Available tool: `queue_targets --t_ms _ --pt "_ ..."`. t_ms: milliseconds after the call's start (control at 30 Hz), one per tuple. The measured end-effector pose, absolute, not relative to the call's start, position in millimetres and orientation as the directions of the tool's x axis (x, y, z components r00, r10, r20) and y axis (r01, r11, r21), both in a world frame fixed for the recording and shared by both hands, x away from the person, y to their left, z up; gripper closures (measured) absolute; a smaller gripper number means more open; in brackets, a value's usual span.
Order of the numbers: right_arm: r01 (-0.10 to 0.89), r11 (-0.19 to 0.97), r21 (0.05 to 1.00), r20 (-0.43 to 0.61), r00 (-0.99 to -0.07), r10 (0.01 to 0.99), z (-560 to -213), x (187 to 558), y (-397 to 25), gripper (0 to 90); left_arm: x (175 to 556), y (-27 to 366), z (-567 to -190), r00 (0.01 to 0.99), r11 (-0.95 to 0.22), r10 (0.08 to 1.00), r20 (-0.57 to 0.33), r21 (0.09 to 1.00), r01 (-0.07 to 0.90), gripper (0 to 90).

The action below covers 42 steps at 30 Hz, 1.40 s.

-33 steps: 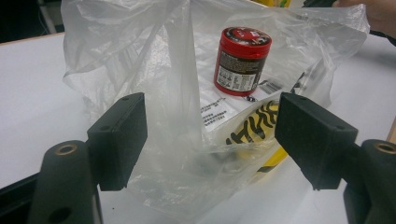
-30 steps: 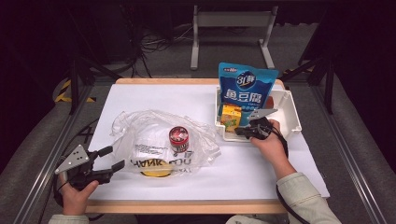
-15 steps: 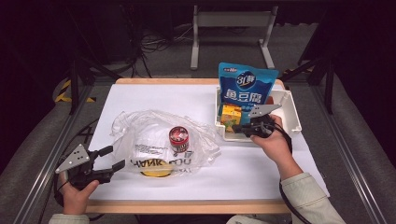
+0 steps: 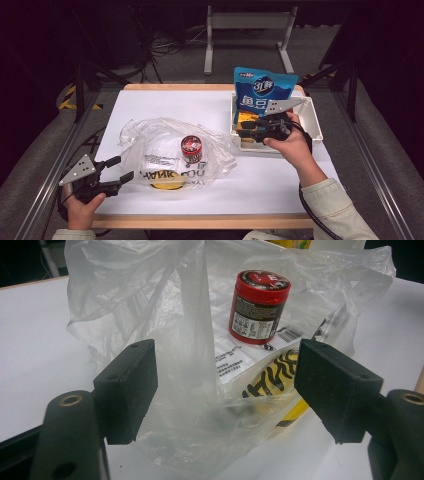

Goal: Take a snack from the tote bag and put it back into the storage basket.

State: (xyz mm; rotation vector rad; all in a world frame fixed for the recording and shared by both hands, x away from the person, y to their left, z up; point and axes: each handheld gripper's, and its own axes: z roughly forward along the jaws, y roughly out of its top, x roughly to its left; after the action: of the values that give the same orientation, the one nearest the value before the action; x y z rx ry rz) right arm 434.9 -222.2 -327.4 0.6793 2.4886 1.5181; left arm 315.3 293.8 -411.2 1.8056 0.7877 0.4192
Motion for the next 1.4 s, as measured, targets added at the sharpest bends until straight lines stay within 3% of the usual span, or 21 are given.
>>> queue_targets --t_ms 233,467,700,833,1400 --pt "0.274 0.345 0.898 0.119 -0.905 0.409 -316 433 -205 43.6 316 293 -411 0.719 -0.206 0.689 -0.093 0.926 0.317 26.2" --pt "0.265 0.331 0.906 0.121 -0.909 0.398 -314 430 -186 35.6 317 293 -411 0.723 -0.21 0.685 -0.088 0.927 0.312 26.1" --pt "0.245 0.315 0.917 0.113 -0.916 0.384 -319 425 -159 32.9 318 293 -411 0.726 -0.217 0.683 -0.083 0.926 0.309 26.1" --pt "0.285 0.322 0.903 0.15 -0.911 0.384 -323 425 -144 30.7 318 292 -412 0.726 -0.213 0.682 -0.086 0.926 0.31 26.1" --pt "0.212 0.373 0.904 0.064 -0.926 0.372 -342 421 -104 22.3 318 293 -412 0.728 -0.22 0.681 -0.08 0.926 0.307 26.1"
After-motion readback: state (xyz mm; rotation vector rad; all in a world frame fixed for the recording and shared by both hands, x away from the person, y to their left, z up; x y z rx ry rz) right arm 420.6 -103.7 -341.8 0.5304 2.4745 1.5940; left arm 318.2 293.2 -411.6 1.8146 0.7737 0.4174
